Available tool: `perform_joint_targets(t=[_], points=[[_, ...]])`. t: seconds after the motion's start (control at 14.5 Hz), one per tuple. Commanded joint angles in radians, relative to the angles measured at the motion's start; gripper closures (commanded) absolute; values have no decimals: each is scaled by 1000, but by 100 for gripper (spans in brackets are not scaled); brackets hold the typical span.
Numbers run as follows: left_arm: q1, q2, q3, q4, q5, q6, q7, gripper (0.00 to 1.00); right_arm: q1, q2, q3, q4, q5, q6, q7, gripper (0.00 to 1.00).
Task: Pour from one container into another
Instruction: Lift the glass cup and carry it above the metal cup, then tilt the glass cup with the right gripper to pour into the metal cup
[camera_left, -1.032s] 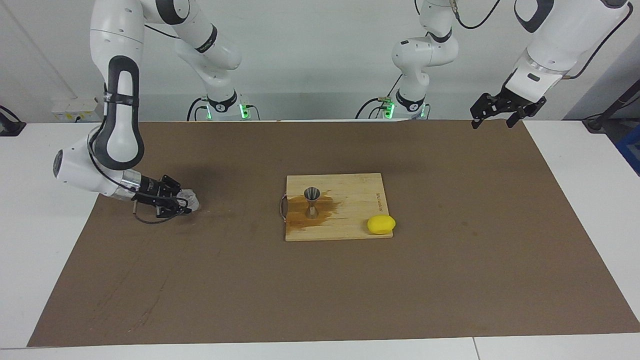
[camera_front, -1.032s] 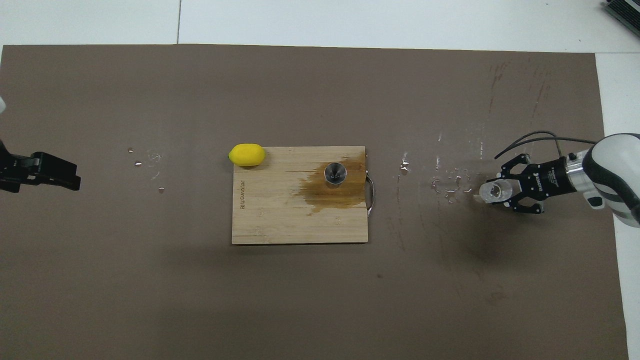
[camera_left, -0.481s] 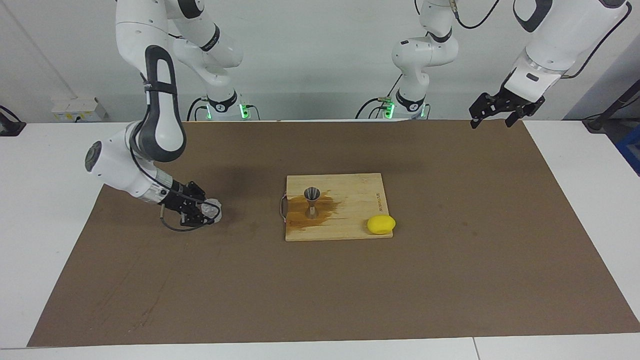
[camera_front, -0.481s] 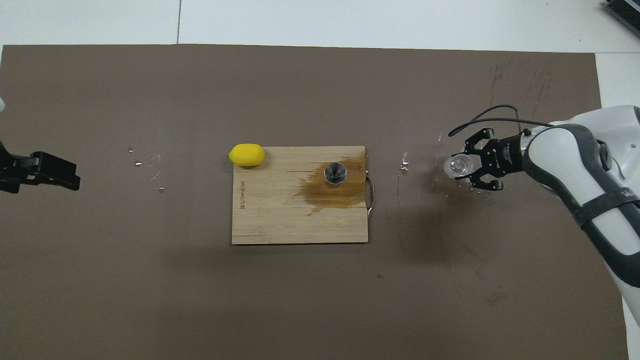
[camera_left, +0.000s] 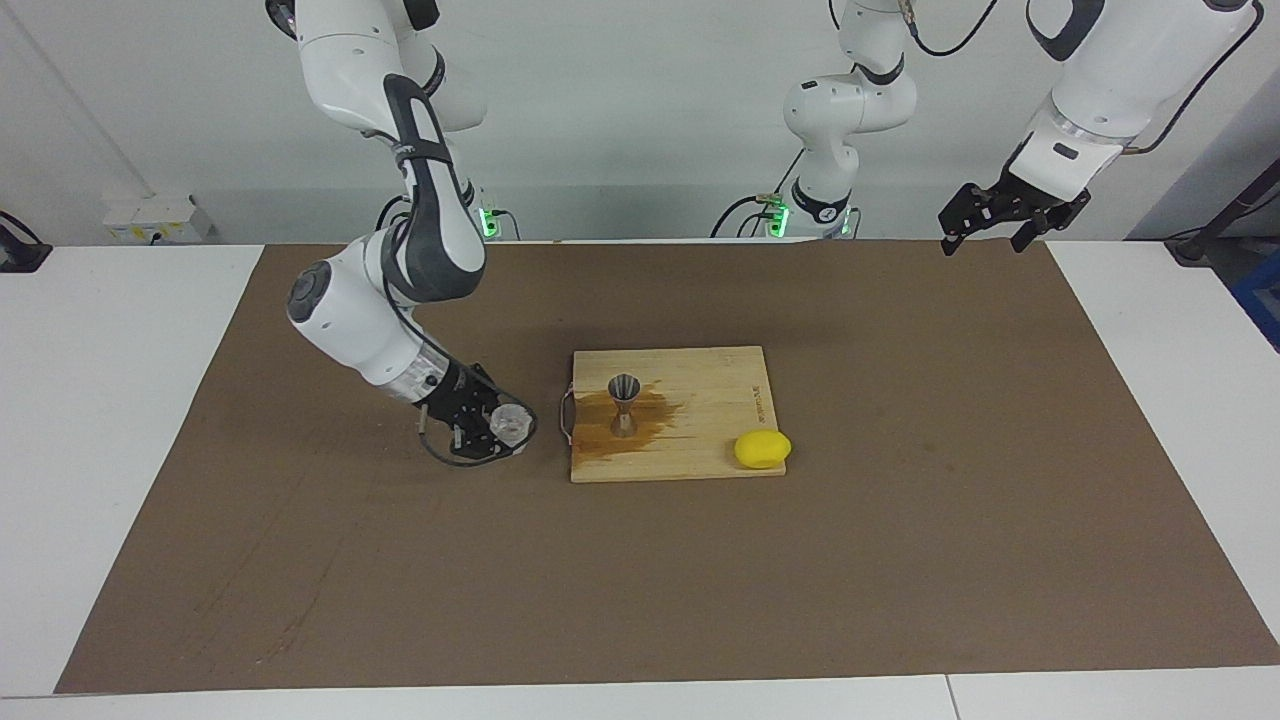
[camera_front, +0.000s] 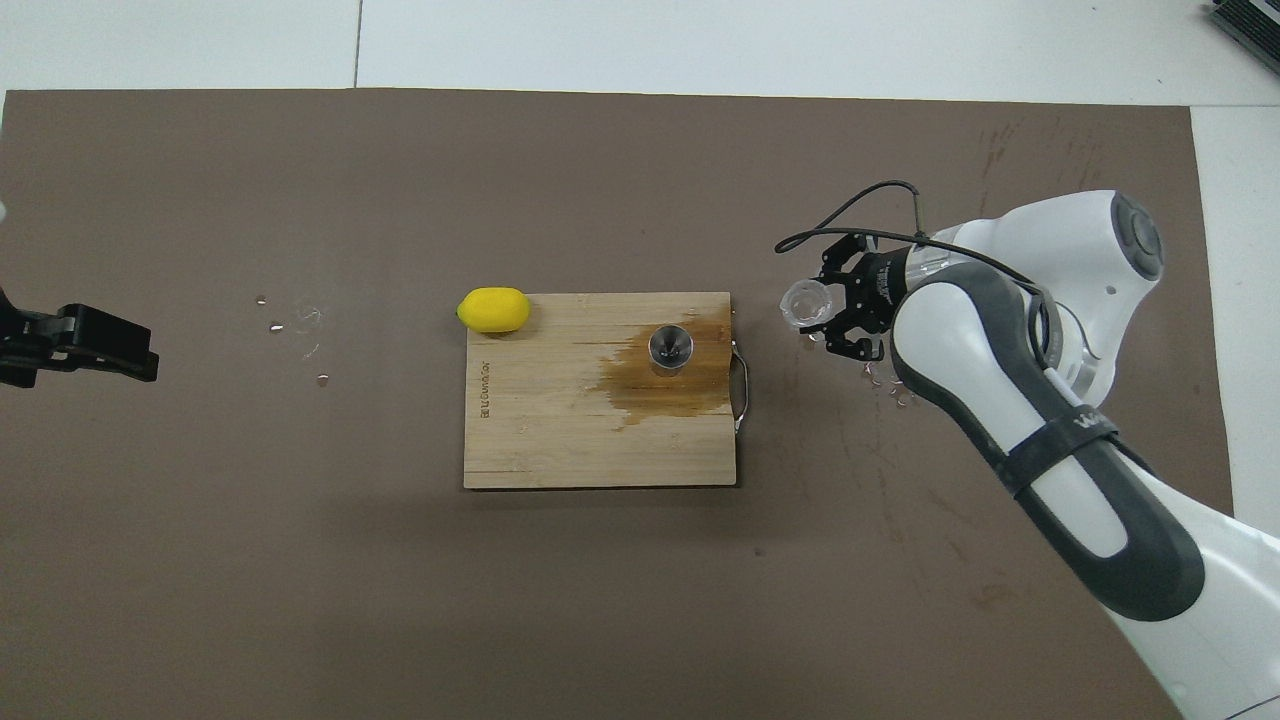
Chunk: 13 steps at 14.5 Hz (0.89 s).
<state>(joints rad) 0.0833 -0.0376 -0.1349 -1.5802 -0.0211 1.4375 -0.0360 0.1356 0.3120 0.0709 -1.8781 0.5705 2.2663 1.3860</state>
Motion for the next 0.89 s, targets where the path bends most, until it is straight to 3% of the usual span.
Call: perform_joint_targets(t=[0.0, 0.48, 0.83], points=[[-4, -19, 5, -15, -8, -12, -12, 0, 47, 21, -2, 74, -82, 2, 158, 100], [-4, -19, 5, -15, -8, -12, -12, 0, 143, 27, -3, 172, -221, -48, 387, 100], [-5, -19, 5, -15, -6, -12, -12, 0, 216, 22, -2, 177, -449, -53, 511, 100]])
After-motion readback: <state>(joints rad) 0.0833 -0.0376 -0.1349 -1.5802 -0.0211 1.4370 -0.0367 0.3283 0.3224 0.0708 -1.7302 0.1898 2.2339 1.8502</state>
